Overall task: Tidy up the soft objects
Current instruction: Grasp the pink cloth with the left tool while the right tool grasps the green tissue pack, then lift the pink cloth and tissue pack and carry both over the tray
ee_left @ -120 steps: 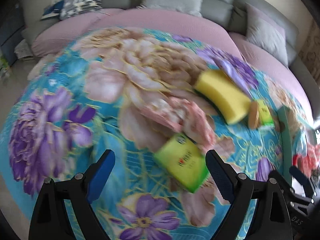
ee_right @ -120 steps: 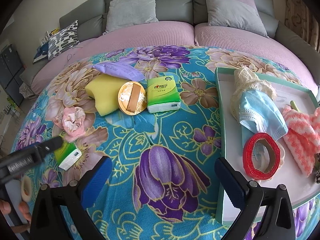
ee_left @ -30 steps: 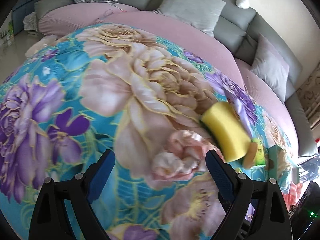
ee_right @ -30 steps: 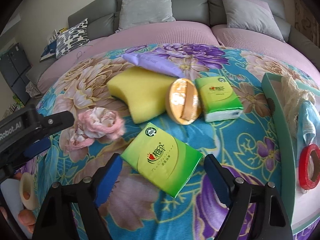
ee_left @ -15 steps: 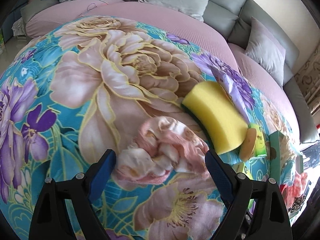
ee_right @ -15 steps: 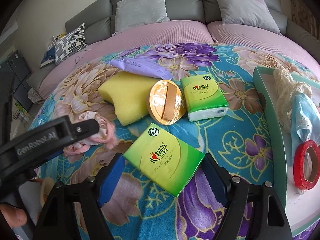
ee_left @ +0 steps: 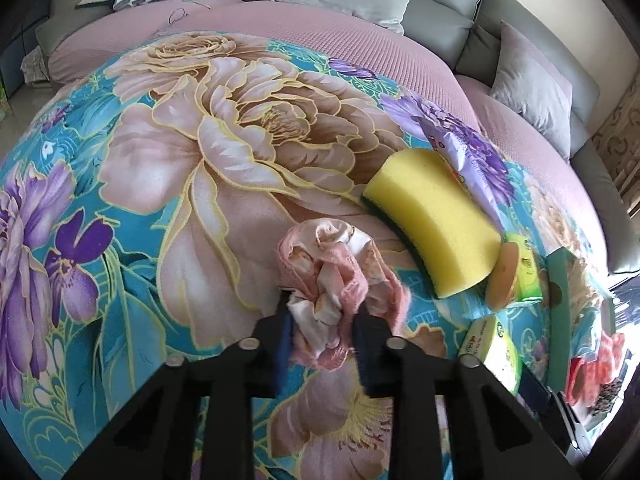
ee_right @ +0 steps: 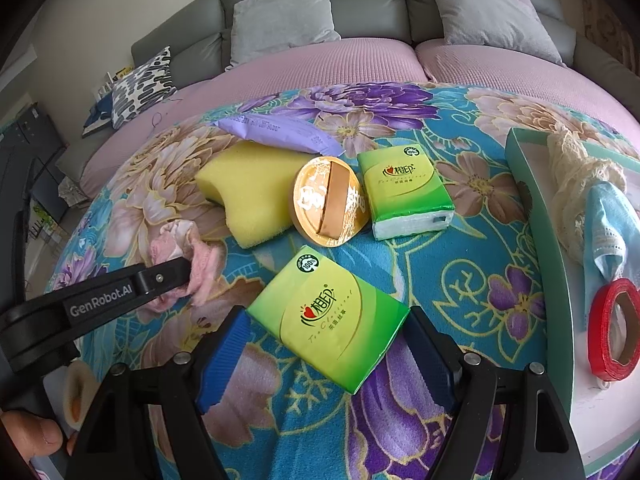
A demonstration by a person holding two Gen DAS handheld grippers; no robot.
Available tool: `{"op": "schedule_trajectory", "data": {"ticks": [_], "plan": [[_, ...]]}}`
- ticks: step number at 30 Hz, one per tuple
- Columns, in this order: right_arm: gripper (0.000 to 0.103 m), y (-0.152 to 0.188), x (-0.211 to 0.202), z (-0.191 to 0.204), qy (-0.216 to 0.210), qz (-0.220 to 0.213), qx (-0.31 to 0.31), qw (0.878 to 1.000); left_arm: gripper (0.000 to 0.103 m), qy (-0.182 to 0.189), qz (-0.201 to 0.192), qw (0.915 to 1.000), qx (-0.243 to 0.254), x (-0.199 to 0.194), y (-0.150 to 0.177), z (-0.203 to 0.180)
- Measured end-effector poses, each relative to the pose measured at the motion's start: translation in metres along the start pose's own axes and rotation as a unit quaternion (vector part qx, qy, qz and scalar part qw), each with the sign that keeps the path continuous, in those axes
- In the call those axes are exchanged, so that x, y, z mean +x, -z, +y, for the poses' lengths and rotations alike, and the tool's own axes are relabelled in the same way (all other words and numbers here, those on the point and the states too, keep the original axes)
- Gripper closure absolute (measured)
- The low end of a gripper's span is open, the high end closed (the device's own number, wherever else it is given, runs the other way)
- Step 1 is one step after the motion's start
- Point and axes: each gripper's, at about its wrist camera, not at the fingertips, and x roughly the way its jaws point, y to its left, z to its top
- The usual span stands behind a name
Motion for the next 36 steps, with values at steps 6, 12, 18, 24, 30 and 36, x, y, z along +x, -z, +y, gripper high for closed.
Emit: {"op": "schedule_trajectory", "data": {"ticks": [6,12,18,24,30,36], "plan": [[0.023,-0.001,-0.007,-0.004,-0.02,-0.004,0.008,1.0,0.085,0.007,-0.024,0.9997,0.001,-0.02,0.0,0.0],[0.023,-0.006,-0.029,-0.008,-0.027,-0.031,0.011,0.999,0.085,0.016,-0.069,0.9975,0.005,-0.051,-0.005,-0.004],[0.023,-0.011,-0.065,-0.023,-0.012,-0.068,0.016,0.997,0.085,0.027,-0.116,0.9928,0.016,-0.082,-0.007,-0.016],[0.023,-0.012,-0.096,-0.051,0.012,-0.092,0.031,0.995,0.085,0.046,-0.132,0.9892,0.043,-0.095,-0.002,-0.049],[0.023,-0.011,-0.124,-0.095,0.042,-0.117,0.067,0.99,0.085,0.065,-0.133,0.9843,0.096,-0.097,0.011,-0.095],[0.023,-0.009,-0.143,-0.151,0.076,-0.134,0.117,0.981,0.085,0.076,-0.121,0.978,0.152,-0.09,0.023,-0.138]]}}
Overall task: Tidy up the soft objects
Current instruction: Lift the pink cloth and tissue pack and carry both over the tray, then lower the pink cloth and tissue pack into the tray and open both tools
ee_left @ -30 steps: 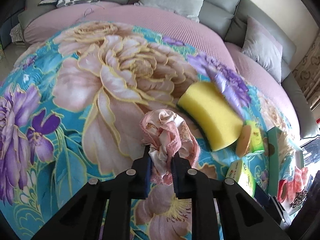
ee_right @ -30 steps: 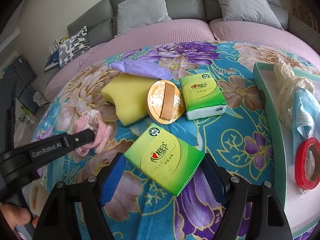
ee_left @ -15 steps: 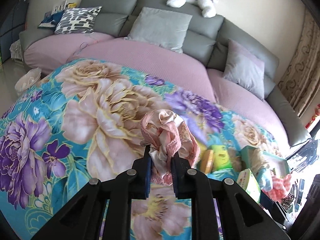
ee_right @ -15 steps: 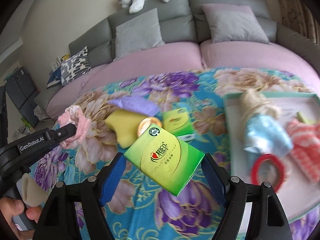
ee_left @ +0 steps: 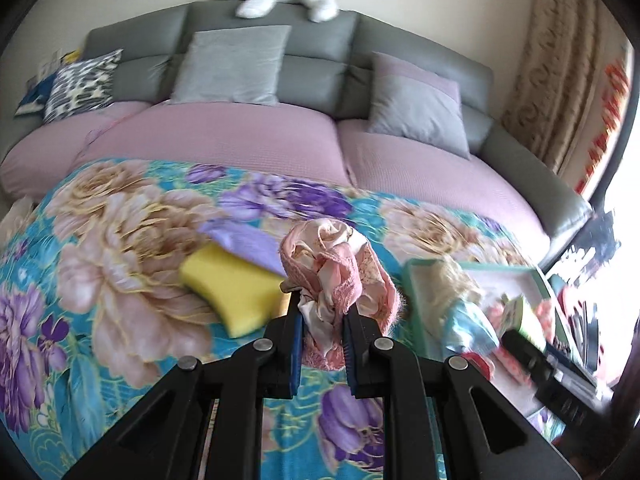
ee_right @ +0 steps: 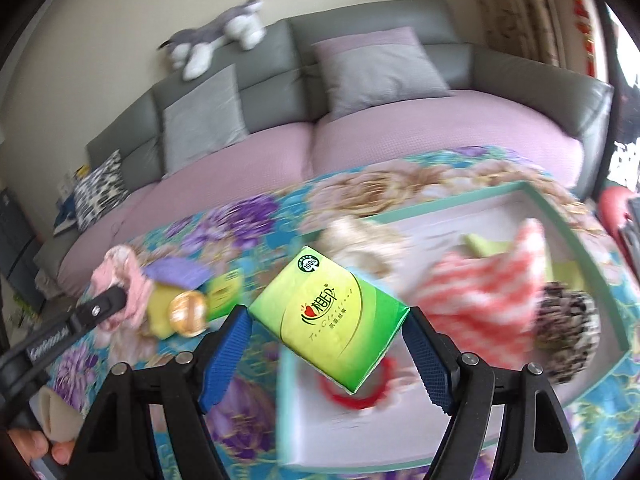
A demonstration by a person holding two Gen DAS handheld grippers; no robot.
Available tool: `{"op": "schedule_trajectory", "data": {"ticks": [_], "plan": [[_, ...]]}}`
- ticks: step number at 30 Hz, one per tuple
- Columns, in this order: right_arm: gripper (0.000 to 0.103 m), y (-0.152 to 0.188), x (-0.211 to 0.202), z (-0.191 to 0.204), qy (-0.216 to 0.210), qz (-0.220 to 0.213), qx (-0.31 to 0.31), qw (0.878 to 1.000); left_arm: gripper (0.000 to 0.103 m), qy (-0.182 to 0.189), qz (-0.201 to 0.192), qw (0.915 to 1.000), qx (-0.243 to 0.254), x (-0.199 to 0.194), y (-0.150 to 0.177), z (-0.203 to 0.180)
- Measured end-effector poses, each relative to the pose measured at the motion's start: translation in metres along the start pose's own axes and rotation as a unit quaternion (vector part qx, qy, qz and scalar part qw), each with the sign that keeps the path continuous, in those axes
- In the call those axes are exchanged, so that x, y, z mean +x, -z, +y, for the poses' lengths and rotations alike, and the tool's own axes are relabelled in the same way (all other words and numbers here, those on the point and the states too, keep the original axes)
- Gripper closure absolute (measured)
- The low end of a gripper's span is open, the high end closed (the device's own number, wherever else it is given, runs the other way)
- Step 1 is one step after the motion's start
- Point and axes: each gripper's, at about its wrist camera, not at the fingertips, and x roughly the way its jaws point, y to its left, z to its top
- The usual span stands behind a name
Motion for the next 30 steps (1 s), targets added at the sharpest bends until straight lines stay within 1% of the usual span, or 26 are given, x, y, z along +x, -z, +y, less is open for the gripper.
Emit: {"op": "schedule_trajectory", "data": {"ticks": [4,8,10,18,22,26,30], "plan": [[0.023,-0.009,0.001,-0.03,0.029,-0.01,0.013,0.999,0.085,0.007,0.008,0.9995,0.028,0.006,0.001,-0.023],[0.023,-0.015,0.005,-0.055,0.05,-0.013,0.026,0.998,0.085,0.017,0.022,0.9992,0.031,0.015,-0.001,-0.037],[0.023,-0.017,0.003,-0.062,0.055,-0.015,0.03,0.998,0.085,0.016,0.027,0.999,0.032,0.019,-0.003,-0.044],[0.023,-0.026,-0.004,-0.061,0.068,-0.019,0.024,0.997,0.085,0.04,0.034,0.9969,0.058,0.023,-0.014,-0.082],[0.023,-0.034,-0.001,-0.055,0.068,-0.021,0.016,0.997,0.085,0.064,0.039,0.9942,0.076,0.033,-0.018,-0.106],[0.023,-0.04,0.002,-0.06,0.086,-0.028,0.016,0.996,0.085,0.083,0.04,0.9911,0.095,0.045,-0.019,-0.127],[0.023,-0.04,0.012,-0.073,0.104,-0.022,0.014,0.994,0.085,0.092,0.039,0.9884,0.114,0.055,-0.019,-0.145]]}}
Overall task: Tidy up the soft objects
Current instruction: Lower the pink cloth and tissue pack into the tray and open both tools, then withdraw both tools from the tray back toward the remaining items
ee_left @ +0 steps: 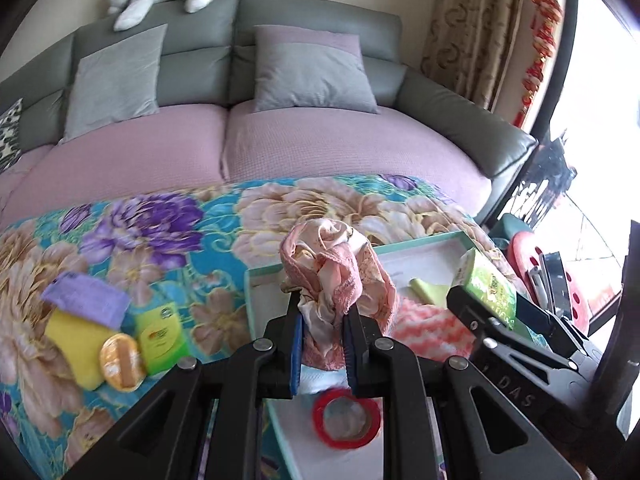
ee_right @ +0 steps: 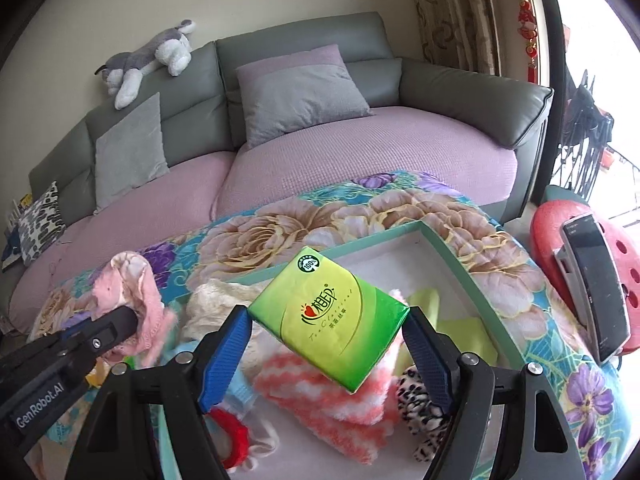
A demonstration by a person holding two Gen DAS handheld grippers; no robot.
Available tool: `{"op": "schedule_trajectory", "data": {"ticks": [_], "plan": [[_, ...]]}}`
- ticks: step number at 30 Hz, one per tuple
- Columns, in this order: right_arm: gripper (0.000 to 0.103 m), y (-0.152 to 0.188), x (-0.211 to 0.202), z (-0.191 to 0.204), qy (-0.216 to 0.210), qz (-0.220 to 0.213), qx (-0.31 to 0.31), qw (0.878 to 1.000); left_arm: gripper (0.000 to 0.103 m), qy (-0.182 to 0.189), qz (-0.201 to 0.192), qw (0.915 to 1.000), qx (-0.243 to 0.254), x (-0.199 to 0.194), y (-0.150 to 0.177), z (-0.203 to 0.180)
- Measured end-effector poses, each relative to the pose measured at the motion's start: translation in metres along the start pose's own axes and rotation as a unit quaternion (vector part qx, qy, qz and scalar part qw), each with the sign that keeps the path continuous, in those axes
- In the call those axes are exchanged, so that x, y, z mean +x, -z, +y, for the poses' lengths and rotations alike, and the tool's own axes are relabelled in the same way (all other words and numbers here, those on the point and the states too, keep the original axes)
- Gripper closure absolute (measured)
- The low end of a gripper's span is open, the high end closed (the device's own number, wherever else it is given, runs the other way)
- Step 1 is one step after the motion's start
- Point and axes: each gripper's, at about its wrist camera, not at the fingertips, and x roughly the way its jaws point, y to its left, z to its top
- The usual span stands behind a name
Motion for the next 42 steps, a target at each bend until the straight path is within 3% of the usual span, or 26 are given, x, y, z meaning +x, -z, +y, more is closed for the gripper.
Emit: {"op": "schedule_trajectory", "data": {"ticks": [13,22,28,30,33,36,42], "plan": [[0.023,0.001,0.023,-0.024,0.025,0.02,0.008,0.999,0.084,0.011,0.032,0.9992,0.023,0.05,0.007,-0.023],[0.023,0.005,0.027,-0.027,0.026,0.038,0.006,0.999,0.083,0.015,0.052,0.9979,0.035,0.063,0.018,-0.034],[0.023,0.008,0.027,-0.032,0.03,0.048,0.014,0.998,0.067,0.009,0.055,0.9976,0.041,0.06,0.019,-0.037],[0.022,0.009,0.027,-0.034,0.032,0.053,0.015,0.998,0.054,0.01,0.057,0.9977,0.037,0.057,0.019,-0.034],[0.019,0.009,0.025,-0.035,0.035,0.055,0.013,0.998,0.043,0.015,0.057,0.9978,0.031,0.051,0.018,-0.03],[0.014,0.009,0.022,-0.033,0.038,0.055,0.007,0.998,0.041,0.014,0.05,0.9981,0.032,0.043,0.017,-0.03],[0.014,0.01,0.016,-0.033,0.049,0.063,0.001,0.997,0.038,0.004,0.042,0.9987,0.03,0.025,0.015,-0.025]]}}
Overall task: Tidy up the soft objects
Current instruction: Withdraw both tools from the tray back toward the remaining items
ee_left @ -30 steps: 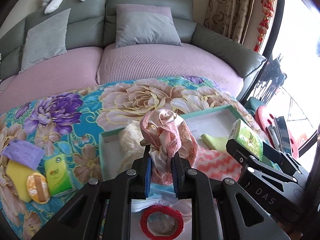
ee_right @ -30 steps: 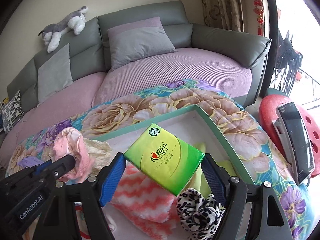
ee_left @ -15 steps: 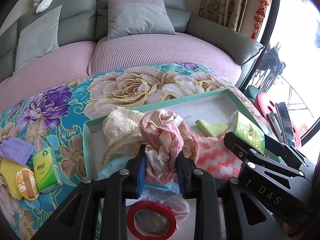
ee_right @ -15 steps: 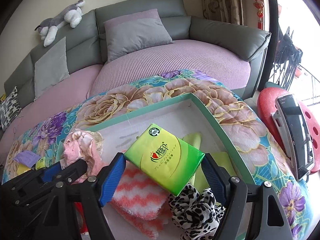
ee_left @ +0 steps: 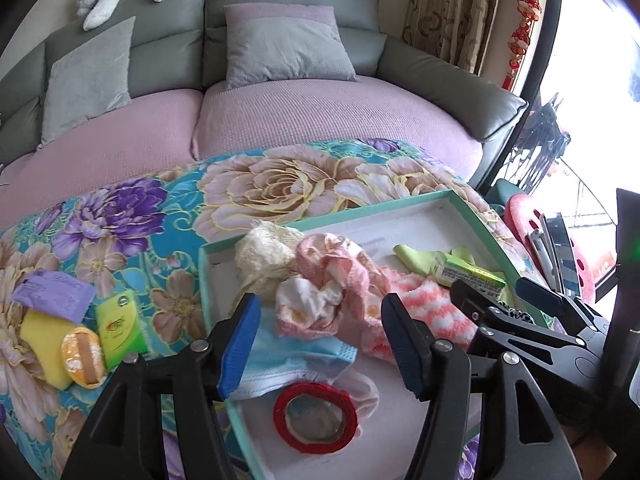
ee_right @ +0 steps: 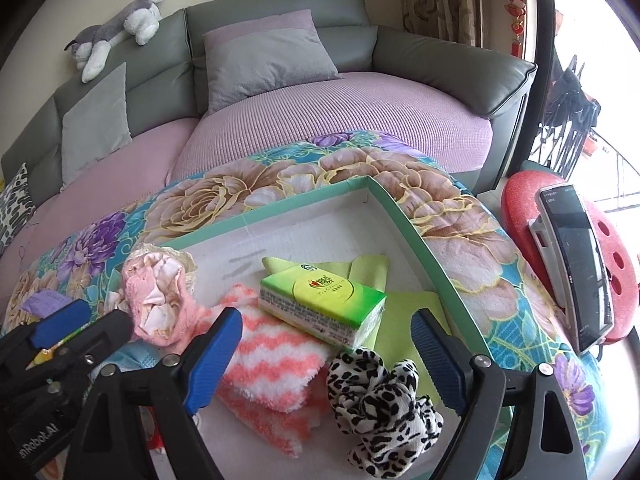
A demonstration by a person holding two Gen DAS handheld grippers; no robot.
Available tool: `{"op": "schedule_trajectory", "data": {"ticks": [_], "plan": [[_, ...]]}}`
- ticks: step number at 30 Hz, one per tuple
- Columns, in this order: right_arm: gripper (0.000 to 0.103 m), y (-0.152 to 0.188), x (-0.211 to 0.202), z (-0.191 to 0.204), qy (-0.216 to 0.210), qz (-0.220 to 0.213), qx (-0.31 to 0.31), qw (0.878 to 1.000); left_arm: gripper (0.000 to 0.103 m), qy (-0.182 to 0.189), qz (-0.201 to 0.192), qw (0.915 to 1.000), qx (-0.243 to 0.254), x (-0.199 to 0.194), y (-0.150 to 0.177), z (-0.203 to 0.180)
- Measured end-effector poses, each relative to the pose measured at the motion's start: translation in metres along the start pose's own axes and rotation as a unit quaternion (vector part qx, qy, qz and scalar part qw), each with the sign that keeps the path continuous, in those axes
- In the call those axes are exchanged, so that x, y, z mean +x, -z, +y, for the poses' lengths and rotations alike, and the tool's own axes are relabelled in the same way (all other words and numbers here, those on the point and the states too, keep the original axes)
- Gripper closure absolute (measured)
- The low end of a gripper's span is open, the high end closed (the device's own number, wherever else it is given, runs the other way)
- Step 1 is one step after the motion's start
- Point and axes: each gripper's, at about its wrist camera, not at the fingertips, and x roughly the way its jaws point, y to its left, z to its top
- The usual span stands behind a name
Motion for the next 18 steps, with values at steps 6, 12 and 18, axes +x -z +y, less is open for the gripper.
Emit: {"op": "schedule_trajectory", "data": {"ticks": [6,12,18], "plan": [[0.0,0.007,-0.008,0.007,0.012,0.012,-0.022,1.0,0.008,-0.053,-0.004,0.9984,-0.018,-0.009,0.006,0.019],[0.0,0.011,-0.016,0.015,0.013,0.015,-0.029,0.999,0.001,-0.097,-0.005,0.9945,-0.039,-0.012,0.015,0.042],[0.0,0.009,-0.031,0.036,0.007,0.0,-0.043,0.999,0.001,-0.12,-0.018,0.9899,-0.074,-0.03,0.017,0.077]]}}
